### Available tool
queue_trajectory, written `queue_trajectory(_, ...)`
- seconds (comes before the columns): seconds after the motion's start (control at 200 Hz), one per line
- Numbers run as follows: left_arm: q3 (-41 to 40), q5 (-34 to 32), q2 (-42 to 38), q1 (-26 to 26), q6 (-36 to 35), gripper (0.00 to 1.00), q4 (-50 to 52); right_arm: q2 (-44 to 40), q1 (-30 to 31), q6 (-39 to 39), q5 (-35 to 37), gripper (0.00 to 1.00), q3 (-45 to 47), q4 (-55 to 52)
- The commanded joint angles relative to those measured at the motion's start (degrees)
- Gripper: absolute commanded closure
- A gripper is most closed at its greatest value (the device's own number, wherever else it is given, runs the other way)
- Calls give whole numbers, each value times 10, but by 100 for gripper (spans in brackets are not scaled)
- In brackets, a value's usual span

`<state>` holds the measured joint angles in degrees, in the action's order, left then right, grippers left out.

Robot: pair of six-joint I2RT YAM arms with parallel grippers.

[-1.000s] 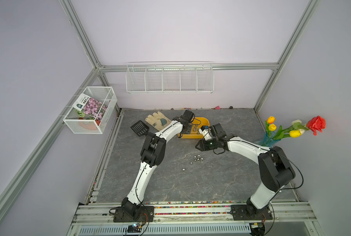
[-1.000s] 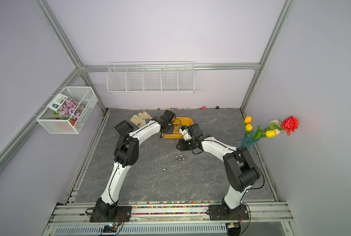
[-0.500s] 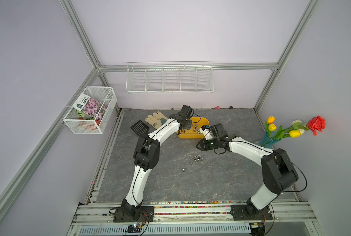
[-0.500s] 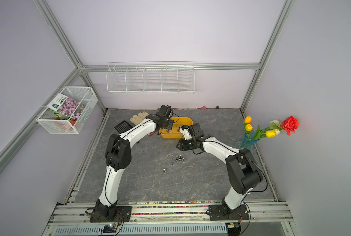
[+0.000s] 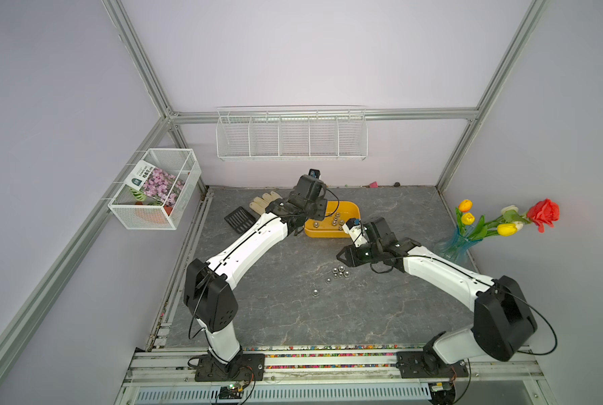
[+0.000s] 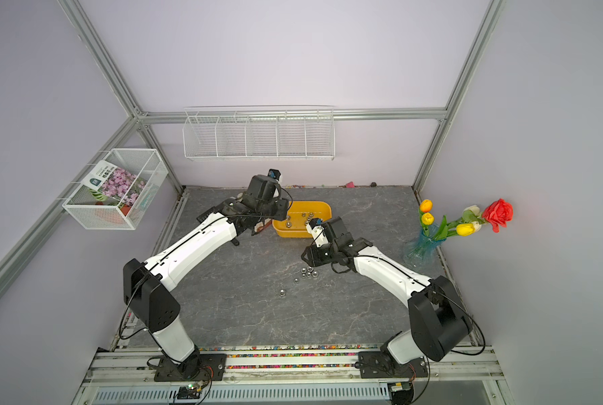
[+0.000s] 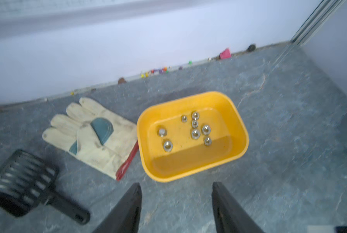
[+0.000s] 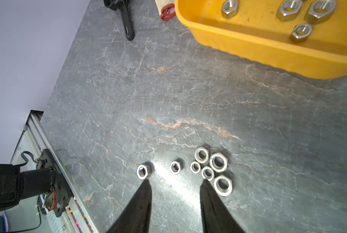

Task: Put the nuts on the desktop into the storage box
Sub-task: Pick up the nut from the center of the board.

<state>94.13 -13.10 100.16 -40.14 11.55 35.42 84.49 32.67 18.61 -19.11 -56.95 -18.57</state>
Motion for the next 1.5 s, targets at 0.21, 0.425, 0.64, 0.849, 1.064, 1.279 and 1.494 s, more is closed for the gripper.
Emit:
queue_trajectory(0.21,-116,38,-40,-59,78,41,112,-55,48,23,33,57,67,-24)
queue_trajectory(0.425,-192,95,-34,-93,107,41,158,-91,69,48,48,57,126,-26)
queue_trajectory(0.64,-243,129,-36,-101,126,42,157,-118,82,73,55,57,171,-23)
queue_trajectory(0.849,-257,161,-12,-113,142,42,134,-110,99,90,58,57,188,-5)
queue_trajectory(1.064,-260,175,13,-136,159,42,129,-94,113,96,68,57,189,0)
queue_trajectory(1.279,-268,154,32,-138,174,43,131,-94,116,101,71,57,194,6)
queue_trajectory(1.494,-266,131,40,-138,183,43,120,-90,118,101,71,57,197,11)
